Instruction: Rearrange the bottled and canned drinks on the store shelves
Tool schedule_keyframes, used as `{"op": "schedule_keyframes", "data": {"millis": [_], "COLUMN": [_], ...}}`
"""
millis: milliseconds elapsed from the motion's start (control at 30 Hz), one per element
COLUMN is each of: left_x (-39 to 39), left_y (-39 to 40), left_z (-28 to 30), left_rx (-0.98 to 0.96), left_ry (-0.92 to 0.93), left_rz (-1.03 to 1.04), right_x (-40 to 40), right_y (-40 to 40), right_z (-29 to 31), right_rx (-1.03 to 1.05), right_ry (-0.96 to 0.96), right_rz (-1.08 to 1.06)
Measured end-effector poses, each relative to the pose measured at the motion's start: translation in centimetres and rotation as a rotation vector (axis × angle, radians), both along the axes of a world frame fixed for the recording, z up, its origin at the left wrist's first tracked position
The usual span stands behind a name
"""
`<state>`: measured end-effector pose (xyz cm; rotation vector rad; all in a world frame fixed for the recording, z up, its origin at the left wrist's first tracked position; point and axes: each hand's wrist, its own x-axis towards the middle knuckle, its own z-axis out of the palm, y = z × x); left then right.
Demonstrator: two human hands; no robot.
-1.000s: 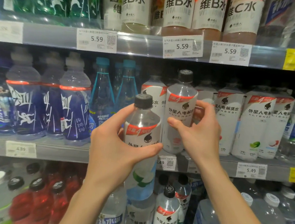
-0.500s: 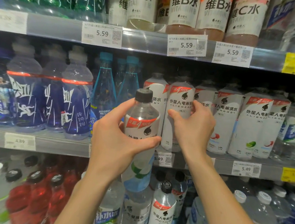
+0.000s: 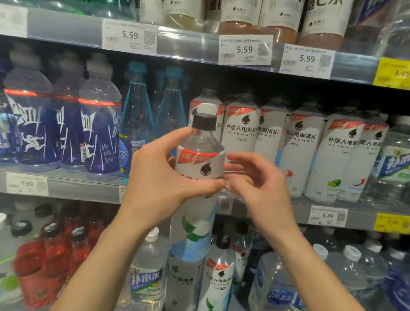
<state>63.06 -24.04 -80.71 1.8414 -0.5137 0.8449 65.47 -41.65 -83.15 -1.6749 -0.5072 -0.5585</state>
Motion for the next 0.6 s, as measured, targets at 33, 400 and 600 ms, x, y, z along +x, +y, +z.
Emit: {"op": "schedule_keyframes", "data": {"millis": [33, 400, 600], "left_x": [-0.1, -1.1, 0.2], "left_y": [-0.2, -4.6, -4.4], "left_z": [0.0, -2.6, -2.8], "left_rx": [0.005, 0.173, 0.471], "left_ry": [0.01, 0.142, 0.314], "left_rz": [0.007, -0.172, -0.112], "right_x": [-0.5, -2.7, -2.0], "right_y": [-0.4, -5.0, -7.7], "right_z": [0.5, 1.9, 0.6], "right_rx": [0.008, -0.346, -0.464], "right_ry": [0.086, 0.074, 0.055], "right_rz": [0.171, 0.115, 0.033]}}
